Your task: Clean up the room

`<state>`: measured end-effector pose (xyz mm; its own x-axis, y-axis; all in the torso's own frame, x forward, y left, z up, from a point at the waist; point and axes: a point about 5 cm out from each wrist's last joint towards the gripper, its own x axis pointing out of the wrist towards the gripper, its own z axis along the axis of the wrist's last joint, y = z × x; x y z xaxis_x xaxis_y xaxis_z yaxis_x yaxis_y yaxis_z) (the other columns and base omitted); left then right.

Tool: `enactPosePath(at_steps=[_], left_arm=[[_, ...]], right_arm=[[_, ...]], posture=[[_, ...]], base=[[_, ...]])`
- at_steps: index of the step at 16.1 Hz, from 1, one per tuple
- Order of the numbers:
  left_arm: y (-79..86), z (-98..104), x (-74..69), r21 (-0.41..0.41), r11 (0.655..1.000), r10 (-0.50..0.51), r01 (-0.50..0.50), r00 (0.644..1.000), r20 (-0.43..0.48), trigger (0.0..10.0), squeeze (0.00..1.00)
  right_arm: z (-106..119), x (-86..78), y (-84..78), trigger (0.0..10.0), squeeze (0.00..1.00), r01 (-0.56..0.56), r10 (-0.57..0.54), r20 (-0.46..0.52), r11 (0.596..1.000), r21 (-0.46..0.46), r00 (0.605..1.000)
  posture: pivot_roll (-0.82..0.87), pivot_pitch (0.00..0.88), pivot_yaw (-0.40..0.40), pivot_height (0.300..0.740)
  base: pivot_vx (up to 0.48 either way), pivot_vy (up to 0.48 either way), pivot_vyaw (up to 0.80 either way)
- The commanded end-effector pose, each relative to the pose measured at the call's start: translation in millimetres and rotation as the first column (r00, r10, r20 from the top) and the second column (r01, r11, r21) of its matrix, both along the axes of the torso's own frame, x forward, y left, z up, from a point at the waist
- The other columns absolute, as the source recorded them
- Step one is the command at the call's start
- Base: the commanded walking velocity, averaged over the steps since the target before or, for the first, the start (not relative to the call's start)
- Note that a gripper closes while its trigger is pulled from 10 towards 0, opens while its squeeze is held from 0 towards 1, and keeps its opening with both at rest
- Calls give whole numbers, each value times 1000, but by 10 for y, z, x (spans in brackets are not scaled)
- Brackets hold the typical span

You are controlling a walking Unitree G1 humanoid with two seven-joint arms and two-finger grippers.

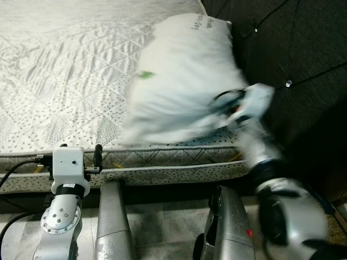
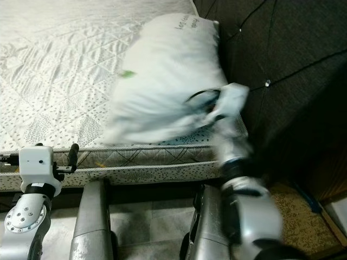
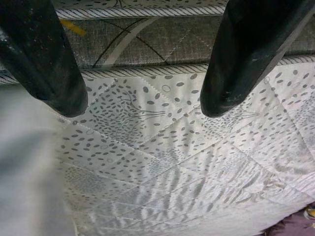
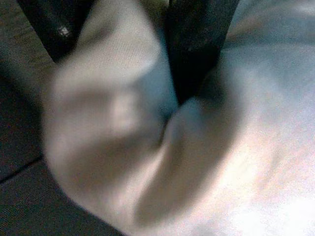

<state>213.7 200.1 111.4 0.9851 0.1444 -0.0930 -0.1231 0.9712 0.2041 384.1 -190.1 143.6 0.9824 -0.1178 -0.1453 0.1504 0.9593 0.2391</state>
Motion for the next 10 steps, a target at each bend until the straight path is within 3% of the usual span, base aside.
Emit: enactPosePath(at_steps=[1, 5, 8, 10], left_arm=[[-9, -26, 18, -1, 1000, -1, 1, 1000, -5, 10000, 0], [7, -47, 27, -4, 1000, 9, -9, 1000, 0, 10000, 0], [-51, -71, 45, -14, 1000, -9, 9, 1000, -2, 10000, 0], [-45, -70, 67, -11, 1000, -12, 12, 1000, -1, 10000, 0]], right_arm=[[247, 56, -161, 0, 0, 59, -57, 97, 998, -11, 994], [107, -143, -607, 0, 0, 144, -135, 92, 984, -100, 987], [-152, -445, -773, 0, 0, 173, -164, 67, 974, -145, 984], [-268, -600, -752, 0, 0, 155, -148, 54, 975, -161, 988]], posture=[[162, 16, -49, 487], [143, 3, -52, 487], [128, 0, -43, 487], [124, 0, -42, 487]], base=[[0, 0, 0], [0, 0, 0], [0, 0, 0], [0, 0, 0]])
